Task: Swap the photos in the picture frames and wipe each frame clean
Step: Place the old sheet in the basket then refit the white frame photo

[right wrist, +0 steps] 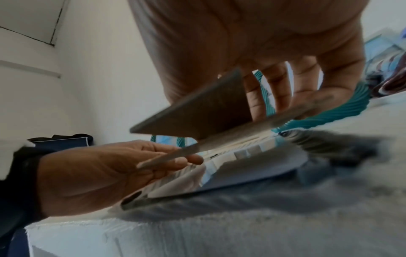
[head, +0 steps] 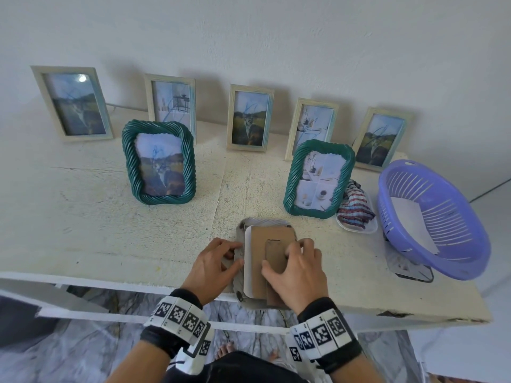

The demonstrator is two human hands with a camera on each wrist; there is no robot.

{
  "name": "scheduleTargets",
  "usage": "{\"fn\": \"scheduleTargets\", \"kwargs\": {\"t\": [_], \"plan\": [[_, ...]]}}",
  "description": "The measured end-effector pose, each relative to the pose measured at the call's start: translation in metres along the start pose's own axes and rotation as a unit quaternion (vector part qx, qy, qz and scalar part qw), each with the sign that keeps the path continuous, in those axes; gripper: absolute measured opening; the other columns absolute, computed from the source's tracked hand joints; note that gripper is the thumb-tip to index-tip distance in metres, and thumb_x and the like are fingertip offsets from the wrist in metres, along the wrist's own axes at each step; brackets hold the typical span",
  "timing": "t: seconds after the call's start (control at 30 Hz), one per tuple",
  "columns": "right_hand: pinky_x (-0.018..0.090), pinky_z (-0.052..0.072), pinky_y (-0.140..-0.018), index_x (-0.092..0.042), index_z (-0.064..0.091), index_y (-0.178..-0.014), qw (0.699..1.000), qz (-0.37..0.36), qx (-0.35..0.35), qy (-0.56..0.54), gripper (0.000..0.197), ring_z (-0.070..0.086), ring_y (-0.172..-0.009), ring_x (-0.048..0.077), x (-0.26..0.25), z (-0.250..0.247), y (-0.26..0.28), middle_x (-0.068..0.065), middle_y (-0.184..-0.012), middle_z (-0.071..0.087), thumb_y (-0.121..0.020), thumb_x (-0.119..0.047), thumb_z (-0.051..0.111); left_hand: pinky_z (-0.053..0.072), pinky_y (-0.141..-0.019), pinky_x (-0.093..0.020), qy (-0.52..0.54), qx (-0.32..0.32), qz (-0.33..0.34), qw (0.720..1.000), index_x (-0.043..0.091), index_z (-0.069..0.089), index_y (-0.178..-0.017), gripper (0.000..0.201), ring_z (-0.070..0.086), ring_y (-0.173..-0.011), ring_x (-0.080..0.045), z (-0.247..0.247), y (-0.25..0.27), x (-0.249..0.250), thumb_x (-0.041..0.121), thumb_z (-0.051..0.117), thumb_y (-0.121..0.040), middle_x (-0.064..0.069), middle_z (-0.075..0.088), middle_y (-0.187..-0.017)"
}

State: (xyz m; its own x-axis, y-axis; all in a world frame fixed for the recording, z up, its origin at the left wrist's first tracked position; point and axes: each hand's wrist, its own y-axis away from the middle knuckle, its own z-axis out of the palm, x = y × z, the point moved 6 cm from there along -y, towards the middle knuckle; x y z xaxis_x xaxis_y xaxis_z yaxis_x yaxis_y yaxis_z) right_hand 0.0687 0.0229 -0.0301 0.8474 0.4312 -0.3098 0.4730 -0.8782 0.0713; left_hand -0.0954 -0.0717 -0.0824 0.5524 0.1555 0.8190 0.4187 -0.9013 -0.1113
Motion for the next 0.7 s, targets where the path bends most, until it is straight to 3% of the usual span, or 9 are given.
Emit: {"fn": "scheduleTargets", "kwargs": {"t": [0.23,0.7], "plan": [[0.027,0.045,-0.065,-0.015,0.05,-0.103,1.0,0.001,0.001,0.012,0.058,0.041,-0.101,0.02,-0.008,0.012,-0.003,0.002,-0.111,0.038,-0.076,-0.066,0.055,0.054,-0.072,-0.021,-0.009,-0.009,0.005,1.0,0.024,0.065,-0.119,0.053,0.057,-0.091,0.003,0.002,0.001,-0.002,0.056,0.048,-0.08,0.011,0.053,-0.102],[0.028,0.044,-0.066,-0.016,0.048,-0.109,1.0,-0.014,-0.006,0.027,0.06,0.041,-0.104,0.022,-0.008,0.02,-0.005,0.003,-0.115,0.039,-0.076,-0.066,0.055,0.055,-0.072,-0.025,-0.006,-0.012,-0.002,1.0,0.024,0.065,-0.119,0.035,0.057,-0.092,0.002,0.005,0.002,-0.004,0.033,0.062,-0.085,0.012,0.051,-0.105]]}}
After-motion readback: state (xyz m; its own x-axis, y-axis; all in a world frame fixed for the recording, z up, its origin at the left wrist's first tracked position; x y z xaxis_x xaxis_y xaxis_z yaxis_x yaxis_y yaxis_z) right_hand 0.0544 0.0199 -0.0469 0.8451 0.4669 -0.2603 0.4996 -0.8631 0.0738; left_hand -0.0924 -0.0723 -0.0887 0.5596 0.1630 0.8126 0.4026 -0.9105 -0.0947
